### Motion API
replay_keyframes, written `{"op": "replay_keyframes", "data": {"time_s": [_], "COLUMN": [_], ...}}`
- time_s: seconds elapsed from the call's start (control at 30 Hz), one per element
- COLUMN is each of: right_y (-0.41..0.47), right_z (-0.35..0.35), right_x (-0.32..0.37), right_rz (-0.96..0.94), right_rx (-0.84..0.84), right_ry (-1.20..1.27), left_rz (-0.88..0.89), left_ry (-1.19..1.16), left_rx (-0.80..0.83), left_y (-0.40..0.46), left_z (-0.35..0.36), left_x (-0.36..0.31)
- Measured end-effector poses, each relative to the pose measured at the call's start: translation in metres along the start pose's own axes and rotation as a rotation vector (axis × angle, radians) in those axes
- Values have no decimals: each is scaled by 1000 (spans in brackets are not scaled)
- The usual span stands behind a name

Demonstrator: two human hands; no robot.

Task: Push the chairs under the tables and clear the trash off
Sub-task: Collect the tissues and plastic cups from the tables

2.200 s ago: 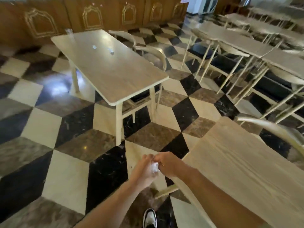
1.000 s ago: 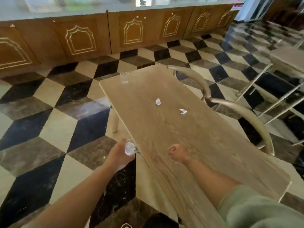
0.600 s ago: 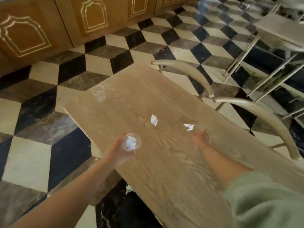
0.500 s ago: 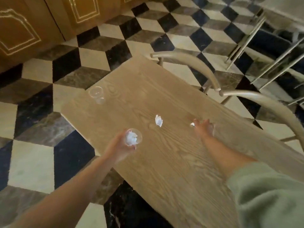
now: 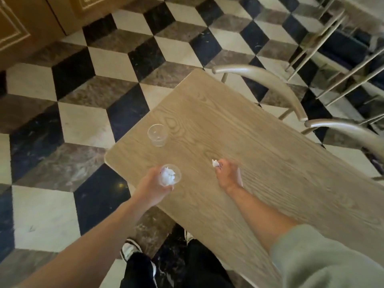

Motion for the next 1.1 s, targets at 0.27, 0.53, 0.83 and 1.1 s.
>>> {"op": "replay_keyframes", "data": {"time_s": [0.27, 0.53, 0.83, 1.1], "right_y": [-82, -127, -103, -55], "right_z": [24, 81, 70, 99], "right_x": [201, 306, 333, 364], "right_rz": [-392, -477, -575, -591], "right_rx": [374, 645, 392, 730], "right_ry": [129, -130, 29, -259], "left_rz": [160, 242, 191, 242], "left_ry": [66, 42, -30, 99], "left_rx": [43, -21, -63, -18], "left_y": [-3, 2, 36, 102], "left_z": [-93, -172, -196, -215], "left_x": [62, 132, 146, 115]}}
Point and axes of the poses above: each hand's wrist, its own y-axis towards the middle knuckle, its own z-axis out of the palm, x = y × z, the point moved 2 cm from there along y, towards the middle knuckle, and after that the axes turned 12 degrees about -x, right-handed, at the moved point
